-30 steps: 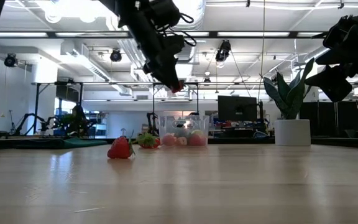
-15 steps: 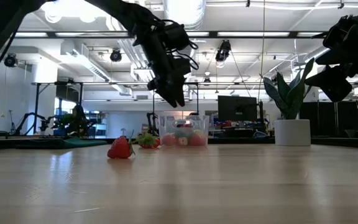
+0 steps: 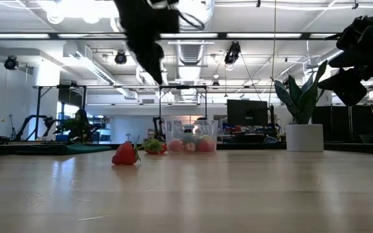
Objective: Pick and placing Produce into tupperware
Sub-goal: Put the red strawberry into the transparent bin
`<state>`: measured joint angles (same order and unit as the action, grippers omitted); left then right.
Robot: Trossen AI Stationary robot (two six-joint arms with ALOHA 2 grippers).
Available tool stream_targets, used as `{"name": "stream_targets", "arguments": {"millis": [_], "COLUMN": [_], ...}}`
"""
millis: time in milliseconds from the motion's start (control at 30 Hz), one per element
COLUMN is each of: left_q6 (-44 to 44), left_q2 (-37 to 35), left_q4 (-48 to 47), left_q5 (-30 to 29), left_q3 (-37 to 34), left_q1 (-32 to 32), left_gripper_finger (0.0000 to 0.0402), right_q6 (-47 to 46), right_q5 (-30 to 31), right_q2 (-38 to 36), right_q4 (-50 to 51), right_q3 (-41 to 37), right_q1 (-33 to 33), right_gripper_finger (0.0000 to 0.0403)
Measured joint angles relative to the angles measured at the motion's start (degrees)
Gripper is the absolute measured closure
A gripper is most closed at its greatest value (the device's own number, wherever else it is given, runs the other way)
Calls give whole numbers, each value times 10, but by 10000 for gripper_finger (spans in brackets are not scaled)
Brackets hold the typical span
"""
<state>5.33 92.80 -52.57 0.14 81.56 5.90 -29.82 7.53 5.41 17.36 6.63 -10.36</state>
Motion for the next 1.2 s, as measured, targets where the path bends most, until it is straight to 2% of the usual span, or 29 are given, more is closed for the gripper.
{"name": "stream_targets", "arguments": {"millis": [100,233,333,433,633,933,1200], "left_q6": [5,-116,-183,-199,-215,-215,-245], "left_q2": [-33,-49,-45,-38,-18,31,39], "left_q4": [10,79,151,189,190,240,192], "left_q5": [-2,-1,-13,-34,-38,-44,-100], "left_q3": [-68,-148,-180,-190,-194,-197,-199], "left_q1": [-71,-145,-174,-184,-184,-183,-183], "left_gripper_finger": [142,142,142,142,142,142,142], "right_q6": [0,0,0,0,0,0,0], "right_q5": [0,0,0,0,0,0,0], "right_q2": [0,0,0,-1,0,0,0], "right_q4": [0,0,0,0,0,0,0], "right_q3": [0,0,0,0,0,0,0], "right_q1": [0,0,0,0,0,0,0], "right_gripper_finger": [170,170,170,170,170,170,170]}}
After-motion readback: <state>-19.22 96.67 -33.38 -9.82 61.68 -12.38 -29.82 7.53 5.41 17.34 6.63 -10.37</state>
